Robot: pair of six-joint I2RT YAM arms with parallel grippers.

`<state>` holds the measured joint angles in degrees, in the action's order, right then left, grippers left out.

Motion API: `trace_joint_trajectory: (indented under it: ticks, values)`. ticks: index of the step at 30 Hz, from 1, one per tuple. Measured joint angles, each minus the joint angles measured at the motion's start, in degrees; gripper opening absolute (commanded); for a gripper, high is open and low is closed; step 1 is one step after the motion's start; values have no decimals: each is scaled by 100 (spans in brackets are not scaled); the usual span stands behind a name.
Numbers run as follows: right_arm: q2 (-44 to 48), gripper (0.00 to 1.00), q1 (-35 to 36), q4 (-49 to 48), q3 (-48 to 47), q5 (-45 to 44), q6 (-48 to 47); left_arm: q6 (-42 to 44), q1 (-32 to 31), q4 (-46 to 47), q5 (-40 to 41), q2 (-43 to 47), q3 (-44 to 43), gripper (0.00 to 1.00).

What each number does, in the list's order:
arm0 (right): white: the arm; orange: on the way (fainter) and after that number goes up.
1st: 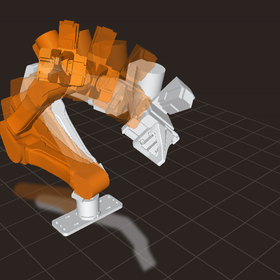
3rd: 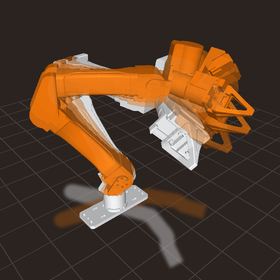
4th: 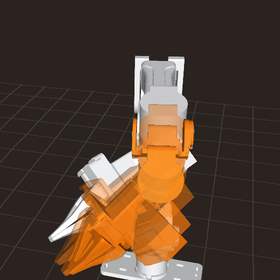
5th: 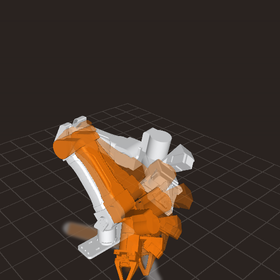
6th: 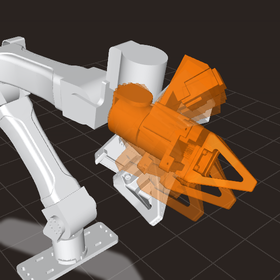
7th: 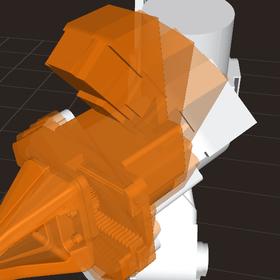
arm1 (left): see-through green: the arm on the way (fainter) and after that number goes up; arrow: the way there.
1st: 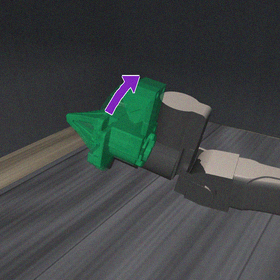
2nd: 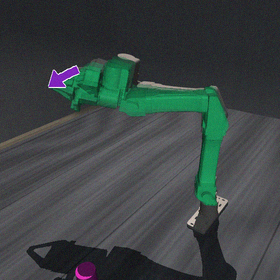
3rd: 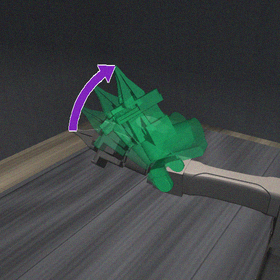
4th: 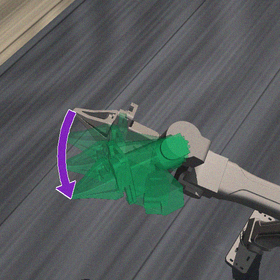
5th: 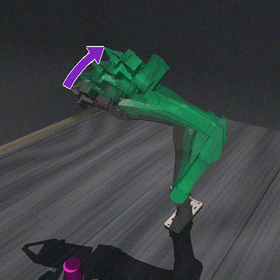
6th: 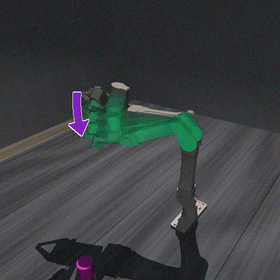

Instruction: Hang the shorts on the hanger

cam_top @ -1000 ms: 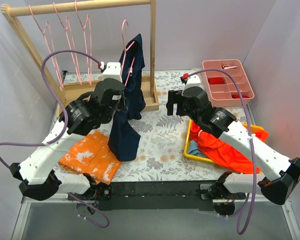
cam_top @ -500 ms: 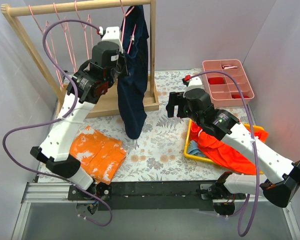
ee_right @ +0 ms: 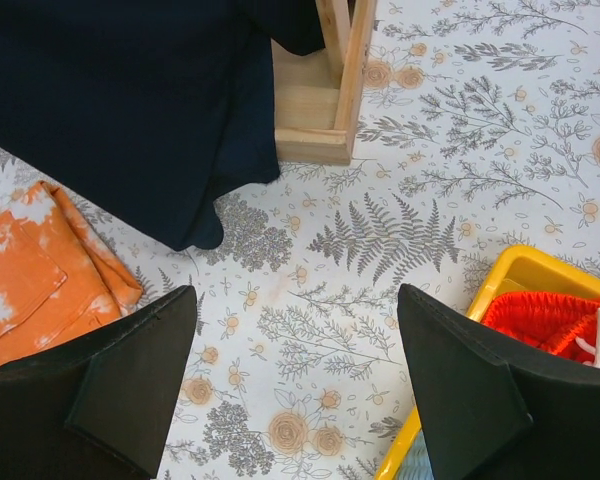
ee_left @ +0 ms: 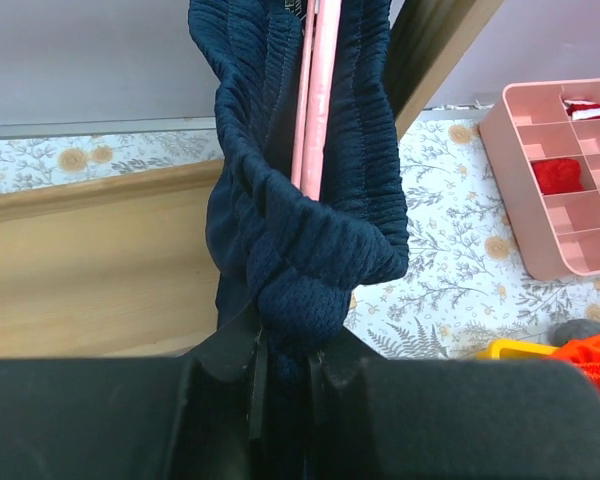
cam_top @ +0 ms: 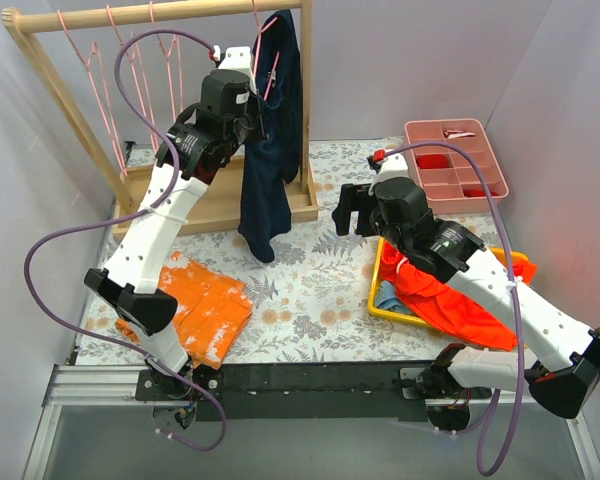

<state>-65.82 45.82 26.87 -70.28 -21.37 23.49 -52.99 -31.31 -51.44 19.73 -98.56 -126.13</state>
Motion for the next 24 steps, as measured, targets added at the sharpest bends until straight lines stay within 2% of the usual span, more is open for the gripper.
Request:
trace_joint_trajectory:
  ticks: [7,15,18,21,22,23,24]
  values:
    - [33,88,0,17,101,59,37,-48,57,96,-199,-46,52,0]
    - [59,88,0,15,179,101,63,-122,155,306,-389,-42,608,4]
    - [70,88,0,15,179,111,74,-131,164,354,-461,-39,732,25]
    - [81,89,0,15,179,129,83,-140,164,439,-568,0,732,37]
    - [87,89,0,15,181,142,87,-151,162,490,-603,37,732,44]
    - [94,89,0,15,184,155,98,-144,162,525,-629,81,732,56]
    - [98,89,0,15,184,166,105,-155,164,551,-647,136,732,60]
